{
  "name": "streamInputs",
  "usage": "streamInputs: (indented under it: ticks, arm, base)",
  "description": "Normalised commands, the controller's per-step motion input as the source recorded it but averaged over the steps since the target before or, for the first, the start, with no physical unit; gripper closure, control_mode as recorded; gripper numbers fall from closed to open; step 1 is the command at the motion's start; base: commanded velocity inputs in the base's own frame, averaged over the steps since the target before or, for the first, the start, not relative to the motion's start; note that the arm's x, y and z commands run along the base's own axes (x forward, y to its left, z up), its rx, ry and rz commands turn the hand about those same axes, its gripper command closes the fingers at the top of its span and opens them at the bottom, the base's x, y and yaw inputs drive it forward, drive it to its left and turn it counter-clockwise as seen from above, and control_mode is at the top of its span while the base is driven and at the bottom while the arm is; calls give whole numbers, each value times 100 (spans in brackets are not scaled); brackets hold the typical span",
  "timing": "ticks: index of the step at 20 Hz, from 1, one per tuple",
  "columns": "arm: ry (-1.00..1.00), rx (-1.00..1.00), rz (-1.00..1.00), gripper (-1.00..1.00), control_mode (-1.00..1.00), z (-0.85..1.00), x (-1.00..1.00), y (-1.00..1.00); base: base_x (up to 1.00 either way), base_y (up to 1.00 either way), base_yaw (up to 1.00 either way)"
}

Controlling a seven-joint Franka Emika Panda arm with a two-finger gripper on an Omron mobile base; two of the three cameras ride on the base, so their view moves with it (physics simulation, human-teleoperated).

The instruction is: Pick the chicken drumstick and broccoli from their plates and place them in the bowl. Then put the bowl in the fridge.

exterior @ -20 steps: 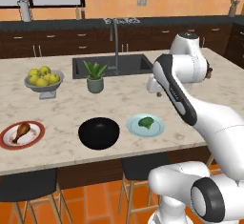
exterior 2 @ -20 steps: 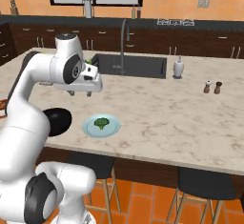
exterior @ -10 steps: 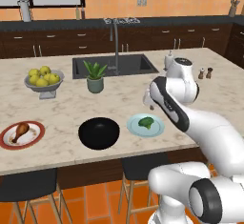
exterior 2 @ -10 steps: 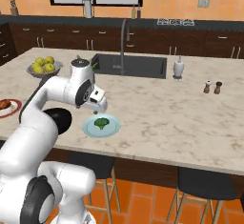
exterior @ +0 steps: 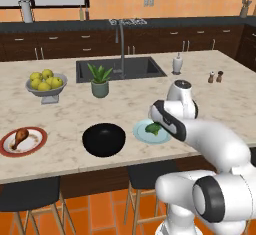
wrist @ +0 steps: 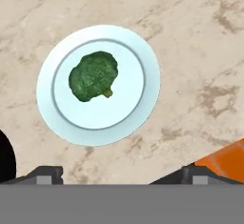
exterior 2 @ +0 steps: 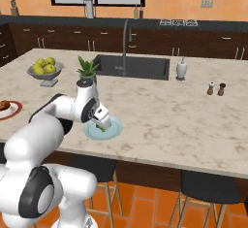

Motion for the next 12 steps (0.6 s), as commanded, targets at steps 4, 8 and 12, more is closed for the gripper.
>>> streamInputs:
  ticks: [4, 8, 12]
  arm:
    - [0, 14, -14, -100, -100, -43, 29, -28]
    - [0, 15, -9, -100, -100, -21, 66, -3]
    - [0, 5, -9, -100, -100, -3, 43, 2]
  base:
    - [0, 0, 0]
    - [0, 0, 0]
    - [0, 0, 0]
